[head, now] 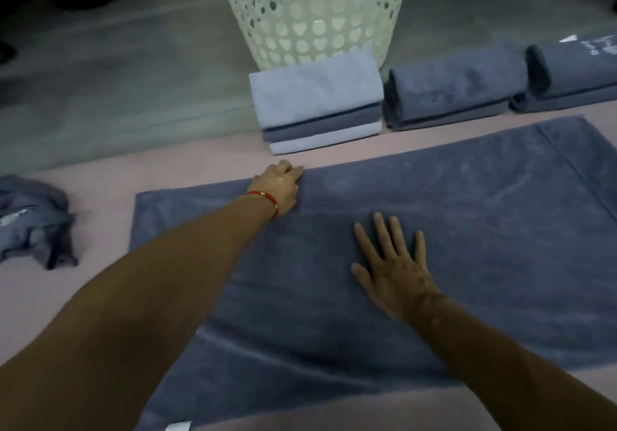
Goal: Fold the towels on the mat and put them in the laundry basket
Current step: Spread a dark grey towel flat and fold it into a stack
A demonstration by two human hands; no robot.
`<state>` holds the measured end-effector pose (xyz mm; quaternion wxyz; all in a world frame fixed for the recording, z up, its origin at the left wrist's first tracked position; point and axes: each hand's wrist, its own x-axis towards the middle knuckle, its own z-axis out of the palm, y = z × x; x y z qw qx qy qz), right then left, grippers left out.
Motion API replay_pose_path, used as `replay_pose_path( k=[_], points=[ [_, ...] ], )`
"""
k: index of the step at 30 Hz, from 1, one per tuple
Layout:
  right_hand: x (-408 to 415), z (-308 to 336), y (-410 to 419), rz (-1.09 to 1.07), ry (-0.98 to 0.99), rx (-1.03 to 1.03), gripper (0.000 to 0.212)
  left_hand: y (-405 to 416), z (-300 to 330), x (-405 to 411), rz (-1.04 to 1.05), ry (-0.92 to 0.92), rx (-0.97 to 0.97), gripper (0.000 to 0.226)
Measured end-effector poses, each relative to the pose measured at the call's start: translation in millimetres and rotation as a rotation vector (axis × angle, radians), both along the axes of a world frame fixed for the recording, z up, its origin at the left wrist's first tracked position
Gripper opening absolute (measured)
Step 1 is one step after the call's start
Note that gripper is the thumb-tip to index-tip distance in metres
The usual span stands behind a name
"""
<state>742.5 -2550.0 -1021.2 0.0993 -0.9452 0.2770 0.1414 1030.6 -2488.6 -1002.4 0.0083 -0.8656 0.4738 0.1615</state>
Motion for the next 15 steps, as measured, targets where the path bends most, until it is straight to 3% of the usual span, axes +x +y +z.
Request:
replay_pose_path(
  k=[5,9,15],
  points=[
    [3,9,-11,-0.094,0.138,0.053,0.076,83,-2,-6,0.206,-0.124,0.059,0.058],
    [15,23,-13,-0.117,0.269,0.077,0.084,191,-3,-31,0.425,-0.051,-0.010,0.059],
    [27,33,50,0.210,0.243,0.009,0.073,344,-6,-97,0.596,-0.103,0.020,0.060]
  ],
)
